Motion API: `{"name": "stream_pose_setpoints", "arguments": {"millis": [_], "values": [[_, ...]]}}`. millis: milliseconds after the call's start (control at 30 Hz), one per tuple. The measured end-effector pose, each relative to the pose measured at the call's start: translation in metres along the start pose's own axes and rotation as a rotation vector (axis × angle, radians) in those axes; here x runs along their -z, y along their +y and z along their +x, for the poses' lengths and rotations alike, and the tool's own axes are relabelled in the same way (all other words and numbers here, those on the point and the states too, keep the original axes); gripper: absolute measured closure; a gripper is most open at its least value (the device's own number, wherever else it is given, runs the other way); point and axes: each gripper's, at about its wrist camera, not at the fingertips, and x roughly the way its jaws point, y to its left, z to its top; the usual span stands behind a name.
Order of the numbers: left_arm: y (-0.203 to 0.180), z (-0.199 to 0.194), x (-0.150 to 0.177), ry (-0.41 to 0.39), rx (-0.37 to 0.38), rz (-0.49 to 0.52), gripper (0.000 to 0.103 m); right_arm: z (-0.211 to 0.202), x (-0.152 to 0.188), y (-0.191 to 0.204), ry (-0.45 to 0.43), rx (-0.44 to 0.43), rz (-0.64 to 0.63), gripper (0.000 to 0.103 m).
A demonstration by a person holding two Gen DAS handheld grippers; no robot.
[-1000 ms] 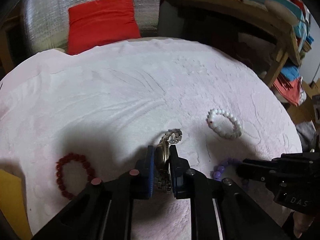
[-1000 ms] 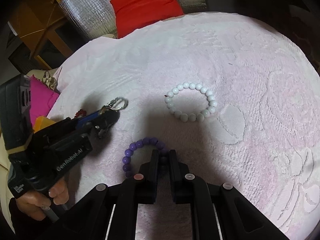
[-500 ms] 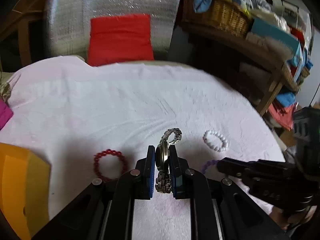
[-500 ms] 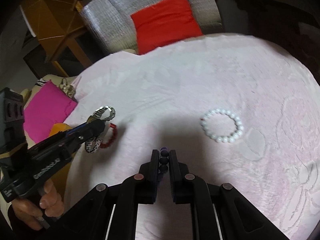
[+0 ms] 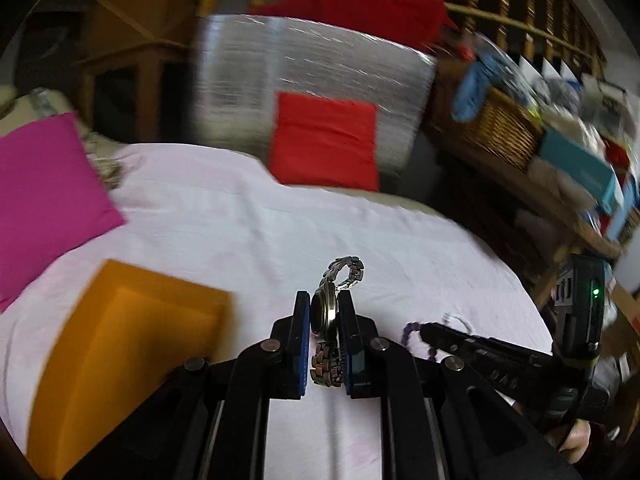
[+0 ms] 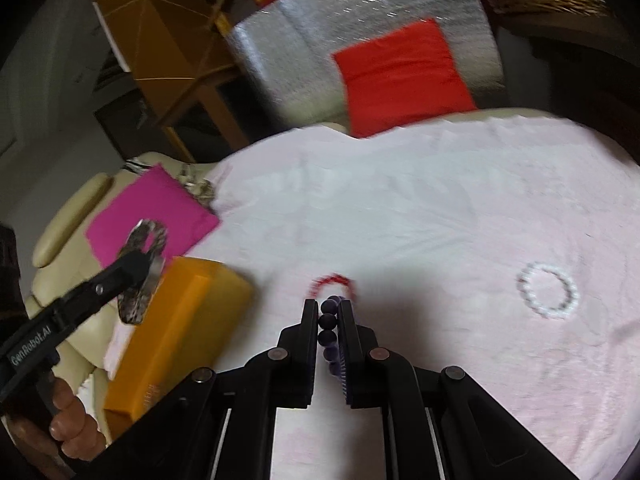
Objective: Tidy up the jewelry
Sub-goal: 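Carry the watch and purple bracelet over the orange box and release both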
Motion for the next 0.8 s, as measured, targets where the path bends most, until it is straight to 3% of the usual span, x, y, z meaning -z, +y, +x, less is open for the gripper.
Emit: {"name": "stream_pose_setpoints", "arguments": {"millis": [200,433,667,800], "values": [[0.076,-0.029,0.002,-0.034,-0.174,-0.11,0.089,0.034,-0.013,0.077,0.054,-0.115,-0.081,0.092],[0.155,-0.003,0.039,0.098,-0.3,-0.273,0.089,0.107,-0.02,0.148,0.196,-0.201,-0.132,0.092],[0.178,0.021,0.057,0.174,-0.362,-0.331,0.089,0.189,-0.015,0.175,0.347,-0.206,-0.068,0.091],[0.181,0.026,0.059,0.188,-0.417,-0.322,0.089,0.203,-0.021,0.177,0.343,-0.159,-0.044,0.088]]}}
